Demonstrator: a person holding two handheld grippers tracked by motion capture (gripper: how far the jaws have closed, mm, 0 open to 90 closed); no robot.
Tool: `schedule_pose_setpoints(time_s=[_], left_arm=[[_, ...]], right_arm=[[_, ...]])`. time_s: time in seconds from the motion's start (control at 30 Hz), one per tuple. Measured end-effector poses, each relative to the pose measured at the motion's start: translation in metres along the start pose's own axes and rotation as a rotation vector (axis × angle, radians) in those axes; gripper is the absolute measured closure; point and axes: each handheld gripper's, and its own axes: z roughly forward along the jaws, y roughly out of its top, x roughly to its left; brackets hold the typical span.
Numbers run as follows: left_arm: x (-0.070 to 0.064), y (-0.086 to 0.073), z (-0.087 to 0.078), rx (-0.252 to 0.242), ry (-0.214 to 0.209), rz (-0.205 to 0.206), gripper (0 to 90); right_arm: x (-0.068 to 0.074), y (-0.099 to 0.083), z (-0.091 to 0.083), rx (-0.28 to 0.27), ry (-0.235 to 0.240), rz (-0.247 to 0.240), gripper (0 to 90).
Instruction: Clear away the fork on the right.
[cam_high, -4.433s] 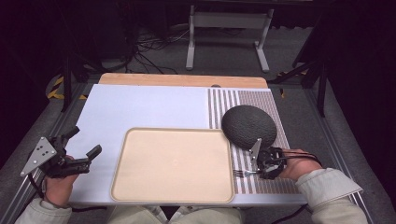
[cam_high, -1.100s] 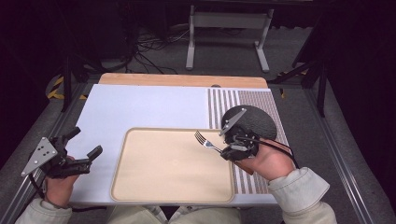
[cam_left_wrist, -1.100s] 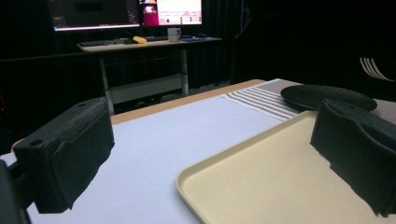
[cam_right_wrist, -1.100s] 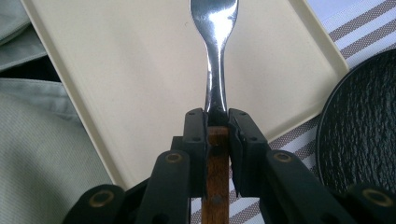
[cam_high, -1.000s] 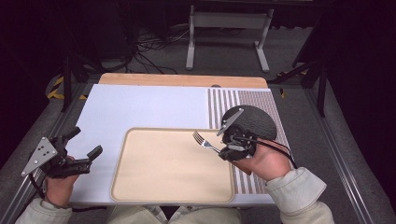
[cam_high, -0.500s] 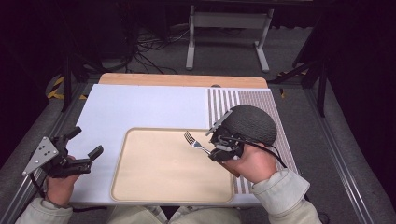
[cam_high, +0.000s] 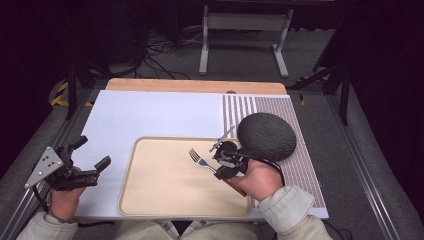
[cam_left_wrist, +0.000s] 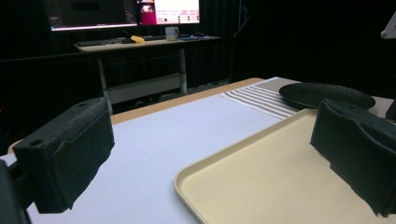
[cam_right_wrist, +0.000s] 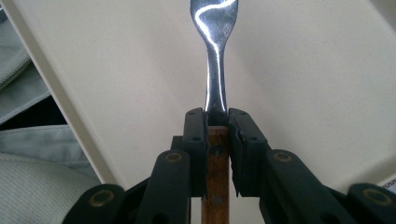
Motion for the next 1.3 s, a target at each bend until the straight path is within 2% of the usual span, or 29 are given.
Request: schedule_pose_setpoints(time_s=[0.43, 1.3], left_arm=[[0.000, 0.000, 0.000, 0.004, -0.001, 0.004, 0.0], [0.000, 0.000, 0.000, 0.007, -0.005, 0.007, 0.0]], right_arm=[[0.003, 0.000, 0.019, 0.050, 0.010, 0.028, 77.7], [0.004, -0.001, 0.043, 0.125, 0.045, 0.032, 77.6]])
